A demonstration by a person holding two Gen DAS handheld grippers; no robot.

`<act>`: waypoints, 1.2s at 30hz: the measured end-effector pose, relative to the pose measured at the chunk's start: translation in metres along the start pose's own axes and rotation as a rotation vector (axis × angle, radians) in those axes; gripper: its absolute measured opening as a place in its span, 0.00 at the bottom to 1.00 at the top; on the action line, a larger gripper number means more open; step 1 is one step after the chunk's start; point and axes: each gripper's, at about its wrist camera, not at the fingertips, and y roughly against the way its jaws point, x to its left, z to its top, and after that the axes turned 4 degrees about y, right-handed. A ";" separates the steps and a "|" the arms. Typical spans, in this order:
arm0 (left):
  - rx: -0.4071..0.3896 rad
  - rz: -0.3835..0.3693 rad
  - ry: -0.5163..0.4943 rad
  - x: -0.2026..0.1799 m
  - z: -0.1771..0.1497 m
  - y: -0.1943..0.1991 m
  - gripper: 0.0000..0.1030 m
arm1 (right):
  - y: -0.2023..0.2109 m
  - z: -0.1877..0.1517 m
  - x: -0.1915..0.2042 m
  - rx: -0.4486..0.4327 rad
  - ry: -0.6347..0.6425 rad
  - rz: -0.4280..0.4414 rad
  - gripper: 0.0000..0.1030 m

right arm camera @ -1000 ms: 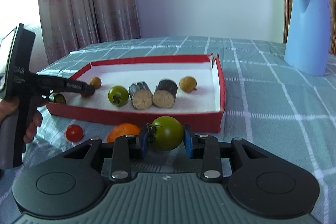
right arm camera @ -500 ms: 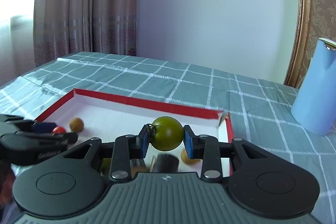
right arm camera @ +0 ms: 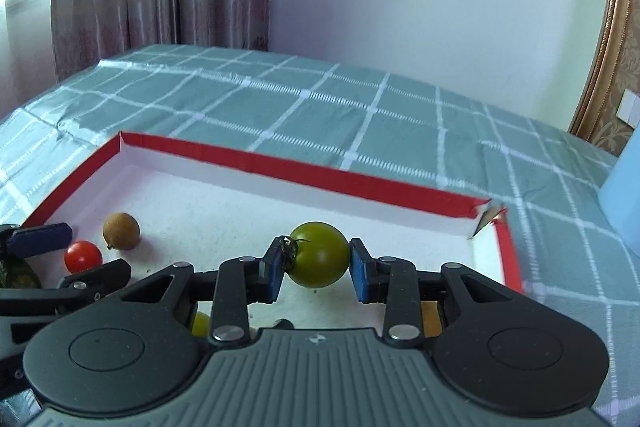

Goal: Organize fruits
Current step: 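Open both grippers to drop the green tomato and cherry tomato in the tray, then grasp the orange with the right gripper while the left grasps another red cherry tomato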

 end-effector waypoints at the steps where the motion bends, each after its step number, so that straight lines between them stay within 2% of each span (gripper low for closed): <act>1: 0.000 -0.001 0.000 0.000 0.000 0.000 0.55 | -0.002 0.000 0.001 0.008 0.002 -0.002 0.32; 6: 0.002 -0.001 0.001 0.000 0.000 0.000 0.58 | -0.007 0.000 0.004 0.021 0.008 -0.007 0.32; 8: 0.004 -0.007 -0.008 -0.001 0.000 0.000 0.70 | -0.006 0.000 0.006 0.021 0.021 -0.005 0.32; 10: 0.009 -0.021 -0.019 -0.003 0.000 -0.001 0.76 | -0.006 0.000 0.008 0.018 0.032 0.000 0.34; 11: 0.008 -0.025 -0.023 -0.003 -0.001 0.000 0.79 | -0.004 -0.001 0.008 0.011 0.037 0.005 0.36; 13: 0.004 -0.033 -0.029 -0.004 -0.002 0.002 0.82 | 0.004 -0.003 0.006 -0.016 0.035 -0.001 0.52; 15: -0.002 -0.040 -0.030 -0.003 -0.003 0.004 0.84 | 0.017 -0.008 0.004 -0.060 0.021 -0.011 0.61; 16: -0.008 -0.042 -0.029 -0.002 -0.003 0.006 0.88 | 0.025 -0.010 0.002 -0.083 0.018 -0.010 0.62; 20: -0.042 -0.051 -0.009 0.004 -0.006 0.017 0.96 | 0.062 -0.027 -0.009 -0.162 -0.021 -0.006 0.62; 24: -0.051 -0.111 0.043 0.015 -0.008 0.028 0.96 | 0.102 -0.053 -0.023 -0.222 -0.095 0.039 0.62; 27: -0.069 -0.128 0.059 0.019 -0.011 0.037 0.96 | 0.122 -0.077 -0.023 -0.267 -0.093 0.024 0.62; 30: -0.091 -0.123 0.053 0.017 -0.015 0.046 0.96 | 0.129 -0.097 -0.013 -0.258 -0.037 -0.006 0.62; 34: -0.117 -0.115 0.037 0.014 -0.020 0.053 1.00 | 0.141 -0.111 -0.006 -0.265 -0.030 0.039 0.62; 36: -0.131 -0.099 0.035 0.013 -0.020 0.055 1.00 | 0.139 -0.112 -0.001 -0.251 -0.016 0.031 0.62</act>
